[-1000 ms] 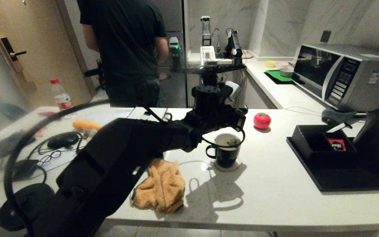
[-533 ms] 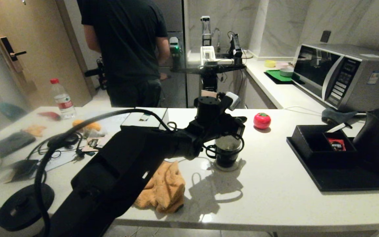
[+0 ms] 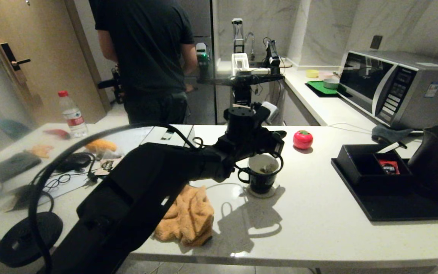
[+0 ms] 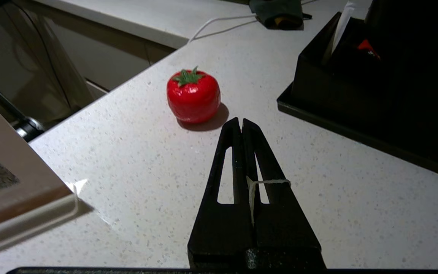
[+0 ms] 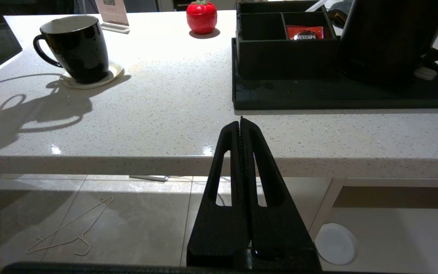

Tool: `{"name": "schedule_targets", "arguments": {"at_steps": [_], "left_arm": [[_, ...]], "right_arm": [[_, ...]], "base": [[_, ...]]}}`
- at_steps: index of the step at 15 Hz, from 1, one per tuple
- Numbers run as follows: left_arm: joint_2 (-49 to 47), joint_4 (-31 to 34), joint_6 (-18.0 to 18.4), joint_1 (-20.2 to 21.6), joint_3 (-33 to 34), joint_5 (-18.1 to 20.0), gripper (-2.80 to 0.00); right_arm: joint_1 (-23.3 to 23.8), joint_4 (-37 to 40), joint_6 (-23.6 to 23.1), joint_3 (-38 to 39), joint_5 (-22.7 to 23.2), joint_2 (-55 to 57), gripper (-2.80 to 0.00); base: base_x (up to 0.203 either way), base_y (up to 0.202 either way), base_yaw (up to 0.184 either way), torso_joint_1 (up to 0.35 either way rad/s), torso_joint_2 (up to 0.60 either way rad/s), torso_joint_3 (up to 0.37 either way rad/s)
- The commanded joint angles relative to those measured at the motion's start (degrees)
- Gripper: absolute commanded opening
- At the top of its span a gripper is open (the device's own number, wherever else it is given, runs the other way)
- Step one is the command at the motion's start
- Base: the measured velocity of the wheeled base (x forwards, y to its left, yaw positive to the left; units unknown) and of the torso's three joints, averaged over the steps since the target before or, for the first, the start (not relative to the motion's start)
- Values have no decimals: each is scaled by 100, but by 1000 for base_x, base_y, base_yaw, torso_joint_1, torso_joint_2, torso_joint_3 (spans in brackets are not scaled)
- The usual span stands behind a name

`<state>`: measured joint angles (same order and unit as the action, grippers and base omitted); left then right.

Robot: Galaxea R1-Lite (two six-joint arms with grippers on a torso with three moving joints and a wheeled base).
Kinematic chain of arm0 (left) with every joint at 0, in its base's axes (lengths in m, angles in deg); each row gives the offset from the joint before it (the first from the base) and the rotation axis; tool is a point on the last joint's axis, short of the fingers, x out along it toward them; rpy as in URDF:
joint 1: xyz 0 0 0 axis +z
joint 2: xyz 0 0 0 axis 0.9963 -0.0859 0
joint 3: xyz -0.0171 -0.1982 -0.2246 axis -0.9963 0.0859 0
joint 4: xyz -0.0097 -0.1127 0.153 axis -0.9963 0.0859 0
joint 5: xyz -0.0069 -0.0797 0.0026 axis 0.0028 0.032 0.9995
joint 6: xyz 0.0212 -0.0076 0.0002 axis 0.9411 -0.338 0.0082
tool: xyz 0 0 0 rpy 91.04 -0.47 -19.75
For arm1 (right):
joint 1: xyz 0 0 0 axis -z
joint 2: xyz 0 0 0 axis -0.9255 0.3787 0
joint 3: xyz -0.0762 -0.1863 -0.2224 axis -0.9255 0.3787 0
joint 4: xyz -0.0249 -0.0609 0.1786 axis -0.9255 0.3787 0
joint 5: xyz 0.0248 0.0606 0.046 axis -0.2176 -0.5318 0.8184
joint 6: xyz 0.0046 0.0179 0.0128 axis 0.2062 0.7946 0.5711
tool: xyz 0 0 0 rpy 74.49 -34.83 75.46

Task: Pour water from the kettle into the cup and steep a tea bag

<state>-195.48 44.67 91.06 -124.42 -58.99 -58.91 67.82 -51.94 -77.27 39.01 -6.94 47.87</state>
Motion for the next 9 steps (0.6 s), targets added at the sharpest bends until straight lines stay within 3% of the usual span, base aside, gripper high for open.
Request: {"name": "schedule_targets", "arguments": {"at_steps": [1,9], "left_arm": [[250,-5,25,-2,0,0,-280],[615,-4,34,50,0,-18,-280]], "right_arm": [[1,-2,2,0,1,-2,-280],[1,-2,2,0,1,-2,-280]], "base": [[0,0,0,0,0,0],[0,0,0,0,0,0]]}}
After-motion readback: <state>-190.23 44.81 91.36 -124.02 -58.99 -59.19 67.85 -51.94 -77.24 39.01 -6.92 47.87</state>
